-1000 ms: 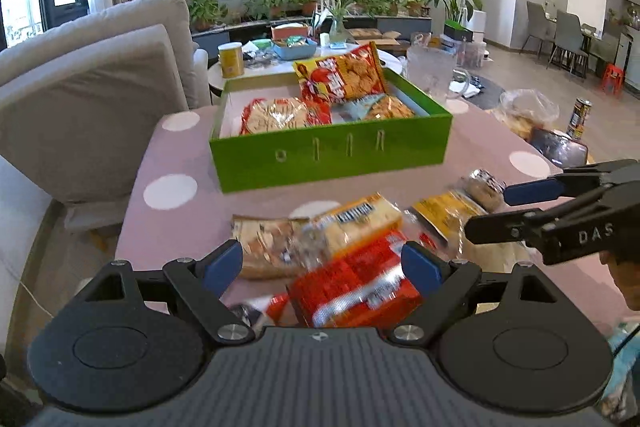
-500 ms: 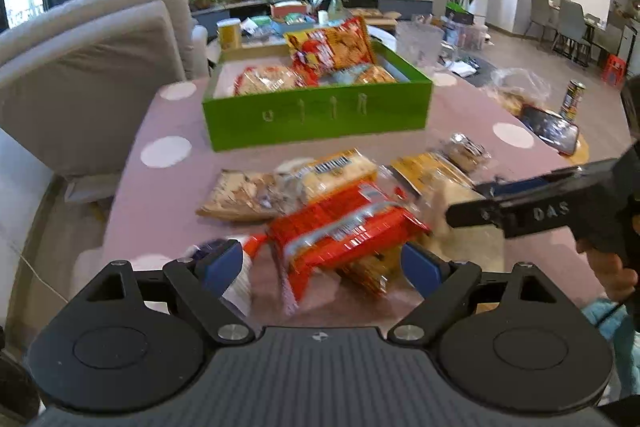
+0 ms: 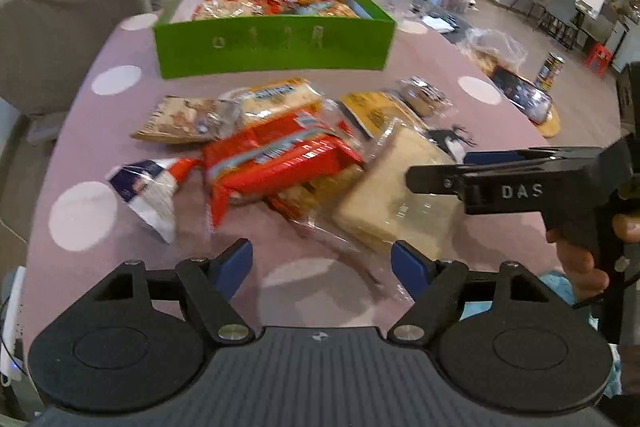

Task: Organize snacks
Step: 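Move both grippers over the snack pile toward the bread loaf bag, then grasp the clear bread loaf bag with the right gripper while the left grips it too, then carry the bread loaf bag into the green box and open both grippers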

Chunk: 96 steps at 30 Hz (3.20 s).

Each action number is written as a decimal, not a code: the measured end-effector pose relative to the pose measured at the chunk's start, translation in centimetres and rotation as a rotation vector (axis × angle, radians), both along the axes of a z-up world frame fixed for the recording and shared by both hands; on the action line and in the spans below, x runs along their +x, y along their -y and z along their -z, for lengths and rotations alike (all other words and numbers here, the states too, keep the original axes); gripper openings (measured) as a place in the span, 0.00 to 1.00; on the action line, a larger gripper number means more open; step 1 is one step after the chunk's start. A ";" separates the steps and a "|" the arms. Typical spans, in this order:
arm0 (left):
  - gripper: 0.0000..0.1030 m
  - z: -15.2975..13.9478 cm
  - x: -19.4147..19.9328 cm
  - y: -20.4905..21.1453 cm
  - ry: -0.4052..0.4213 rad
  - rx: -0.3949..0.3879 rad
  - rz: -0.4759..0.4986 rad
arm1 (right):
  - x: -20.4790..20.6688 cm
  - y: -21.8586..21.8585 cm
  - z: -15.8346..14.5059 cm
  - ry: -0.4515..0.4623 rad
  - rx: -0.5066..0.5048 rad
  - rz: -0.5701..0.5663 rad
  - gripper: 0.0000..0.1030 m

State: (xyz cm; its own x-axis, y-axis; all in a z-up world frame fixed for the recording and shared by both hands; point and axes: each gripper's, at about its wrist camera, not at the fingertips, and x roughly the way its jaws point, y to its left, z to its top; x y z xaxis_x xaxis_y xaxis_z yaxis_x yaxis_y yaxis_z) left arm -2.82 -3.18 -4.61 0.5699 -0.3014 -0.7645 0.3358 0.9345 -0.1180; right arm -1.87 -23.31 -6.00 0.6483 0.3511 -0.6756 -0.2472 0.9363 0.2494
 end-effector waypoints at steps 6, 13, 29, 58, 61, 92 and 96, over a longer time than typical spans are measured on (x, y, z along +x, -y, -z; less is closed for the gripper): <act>0.72 0.5 -0.1 1.3 -0.024 0.015 0.029 | -1.2 0.4 -0.1 -0.035 0.005 0.022 0.59; 0.72 0.4 0.1 1.2 -0.010 0.029 0.012 | -3.1 0.8 -0.6 -0.104 0.032 0.027 0.58; 0.57 1.9 1.5 1.6 -0.135 -0.131 0.133 | -2.3 0.3 -0.4 -0.082 0.040 -0.003 0.37; 0.53 -8.9 7.3 0.1 0.357 0.053 0.103 | 4.9 -2.9 -8.1 0.172 0.147 -0.024 0.35; 0.52 -9.3 9.6 -0.2 0.371 0.062 0.097 | 7.3 -3.4 -8.4 0.176 0.157 -0.022 0.35; 0.55 -2.8 33.2 -1.1 0.449 0.260 0.068 | 25.5 -6.9 -4.4 0.160 0.127 0.079 0.35; 0.55 -1.4 33.9 -1.6 0.443 0.327 0.002 | 26.1 -7.2 -3.6 0.135 0.102 0.072 0.36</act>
State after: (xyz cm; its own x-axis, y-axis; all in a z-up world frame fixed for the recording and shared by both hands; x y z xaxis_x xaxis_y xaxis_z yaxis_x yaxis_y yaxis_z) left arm 31.10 -1.56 -3.18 0.8580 -0.0899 -0.5057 0.2894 0.8980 0.3314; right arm 24.20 -16.12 -2.37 0.7570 0.3627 -0.5436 -0.2179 0.9243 0.3133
